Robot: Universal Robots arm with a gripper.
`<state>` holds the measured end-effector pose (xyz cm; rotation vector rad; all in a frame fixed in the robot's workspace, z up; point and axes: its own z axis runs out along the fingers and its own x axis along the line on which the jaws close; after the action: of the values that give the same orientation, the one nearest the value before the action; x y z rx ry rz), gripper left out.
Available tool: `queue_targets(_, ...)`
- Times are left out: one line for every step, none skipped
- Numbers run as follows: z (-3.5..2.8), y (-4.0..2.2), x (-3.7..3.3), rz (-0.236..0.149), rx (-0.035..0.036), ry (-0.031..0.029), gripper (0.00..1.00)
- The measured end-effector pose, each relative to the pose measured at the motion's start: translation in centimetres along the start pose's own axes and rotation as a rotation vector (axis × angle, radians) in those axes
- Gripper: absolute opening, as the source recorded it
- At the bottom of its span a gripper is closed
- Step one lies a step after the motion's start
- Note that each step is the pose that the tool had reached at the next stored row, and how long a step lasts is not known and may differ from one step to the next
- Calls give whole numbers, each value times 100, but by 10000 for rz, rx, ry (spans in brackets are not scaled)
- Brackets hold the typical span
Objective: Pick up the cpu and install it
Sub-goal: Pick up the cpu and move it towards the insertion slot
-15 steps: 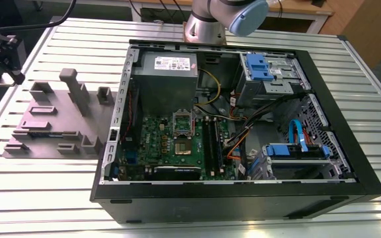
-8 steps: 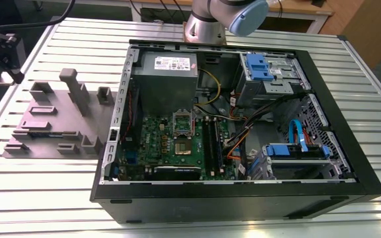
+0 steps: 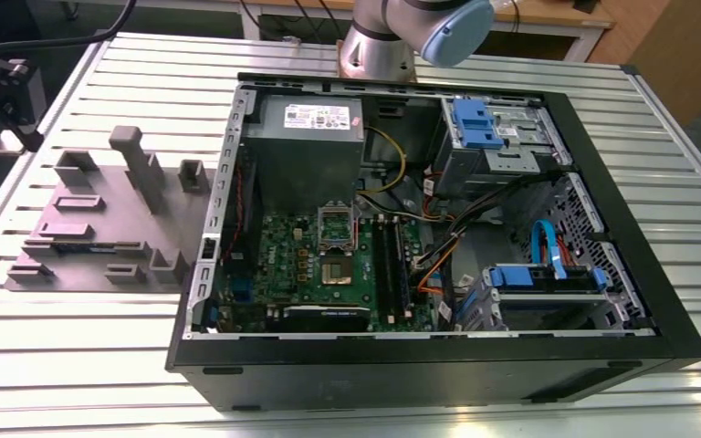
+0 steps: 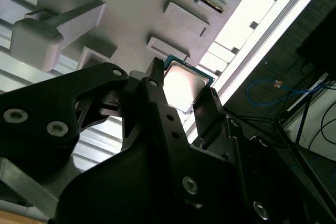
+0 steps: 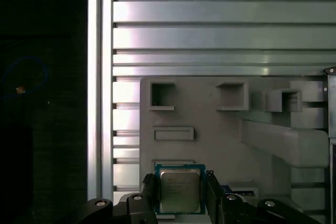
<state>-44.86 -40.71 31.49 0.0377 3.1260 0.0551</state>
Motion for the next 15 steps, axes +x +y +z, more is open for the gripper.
queue_targets(-3, 0, 0, 0, 0, 0, 47)
queue_targets(-6, 0, 0, 0, 0, 1, 47)
queue_targets(-9, 0, 0, 0, 0, 1, 47)
queue_targets(-12, 0, 0, 0, 0, 1, 47)
queue_targets(-15, 0, 0, 0, 0, 0, 47)
queue_targets(-17, 0, 0, 0, 0, 0, 47)
queue_targets(-21, 1, 0, 0, 1, 1, 47)
queue_targets(-23, 1, 0, 0, 0, 1, 47)
queue_targets(-25, 1, 0, 0, 0, 0, 47)
queue_targets(-27, 1, 0, 0, 0, 1, 47)
queue_targets(-33, 1, 0, 0, 1, 2, 47)
queue_targets(-34, 1, 0, 0, 0, 1, 47)
queue_targets(-36, 1, 0, 0, 0, 1, 47)
queue_targets(-38, 1, -1, 0, 0, 1, 47)
queue_targets(-42, 1, 0, 0, 1, 2, 47)
